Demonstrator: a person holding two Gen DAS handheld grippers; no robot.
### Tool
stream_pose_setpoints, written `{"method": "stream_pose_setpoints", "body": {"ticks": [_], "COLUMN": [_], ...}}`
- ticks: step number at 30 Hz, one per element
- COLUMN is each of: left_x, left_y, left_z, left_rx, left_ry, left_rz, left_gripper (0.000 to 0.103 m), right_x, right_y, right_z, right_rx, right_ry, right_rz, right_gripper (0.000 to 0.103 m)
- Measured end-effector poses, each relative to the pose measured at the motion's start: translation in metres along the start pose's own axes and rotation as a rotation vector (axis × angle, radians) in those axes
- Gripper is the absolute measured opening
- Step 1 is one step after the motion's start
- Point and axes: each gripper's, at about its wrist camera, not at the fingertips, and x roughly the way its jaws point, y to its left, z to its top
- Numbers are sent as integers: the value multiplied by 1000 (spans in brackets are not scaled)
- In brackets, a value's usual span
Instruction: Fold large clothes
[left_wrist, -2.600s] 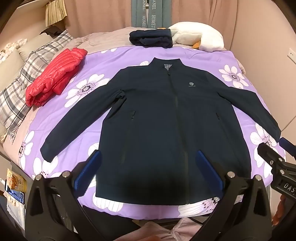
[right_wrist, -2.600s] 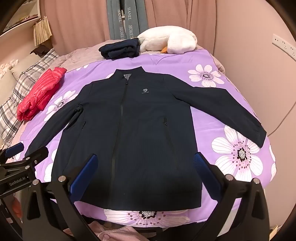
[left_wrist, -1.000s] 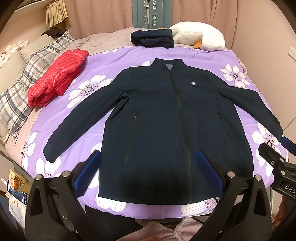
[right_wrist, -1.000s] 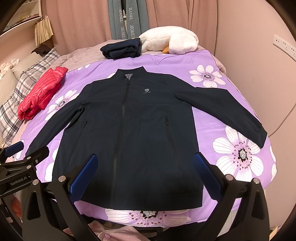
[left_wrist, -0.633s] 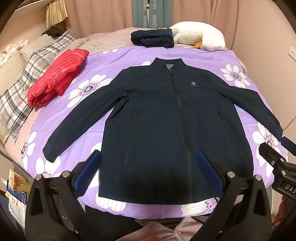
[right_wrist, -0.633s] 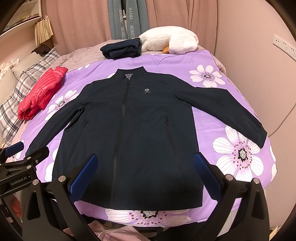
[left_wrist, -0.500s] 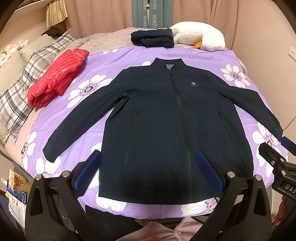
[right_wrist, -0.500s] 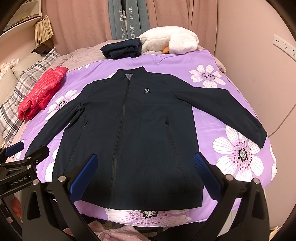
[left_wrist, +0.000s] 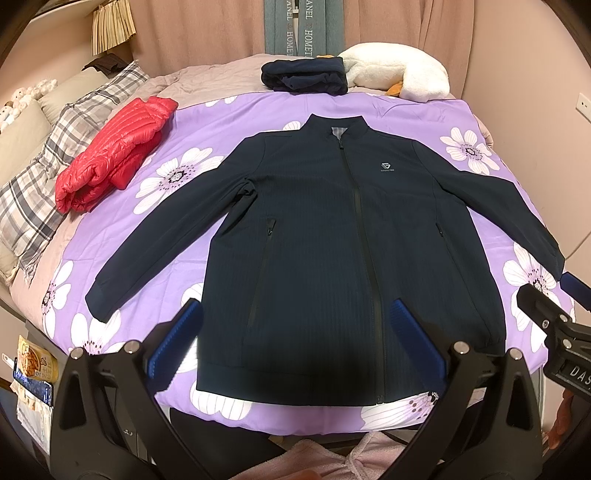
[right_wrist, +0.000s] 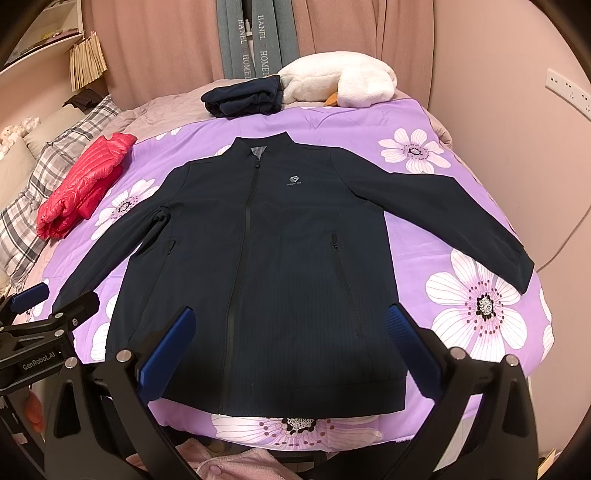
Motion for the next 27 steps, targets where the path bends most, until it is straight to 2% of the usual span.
{"method": "stream_pose_setpoints", "body": {"ticks": [5, 6, 7, 8, 11, 14, 17, 19, 23, 25, 27], "left_x": [2, 5, 8, 13, 32, 45, 65, 78, 99, 109, 118], "left_y": [2, 5, 8, 13, 23, 29, 29, 27, 12, 6, 4], "left_z": [-1, -2, -3, -3, -5, -11, -17, -21, -22, -19, -15], "left_rx": [-20, -36, -55, -80, -153, -210, -259, -285, -248, -247, -272], "left_ry": [3, 6, 8, 16, 58, 26, 38, 53, 95, 120, 144], "left_rz": [-28, -49, -75, -109, -249, -370, -551, -631, -640, -644, -680], "left_gripper": [101, 101, 101, 101, 101, 101, 101, 101, 101, 101, 101], "right_x": [2, 2, 5, 10, 20, 28, 44, 54, 67, 77, 88], "right_y": [-2, -5, -11, -20, -49, -77, -115, -147, -215, -251, -280], "right_z": [-2, -1, -1, -2, -8, -16, -23, -31, -49, -59, -67], "right_rx": [12, 23, 51, 98, 247, 341, 451, 547, 720, 816, 896], "right_ry": [-3, -2, 2, 4, -35, -117, -153, -172, -242, -260, -271], "right_rz": [19, 53, 124, 217, 390, 490, 556, 563, 522, 455, 393], "right_gripper": [102, 102, 102, 102, 102, 102, 102, 102, 102, 102, 102]}}
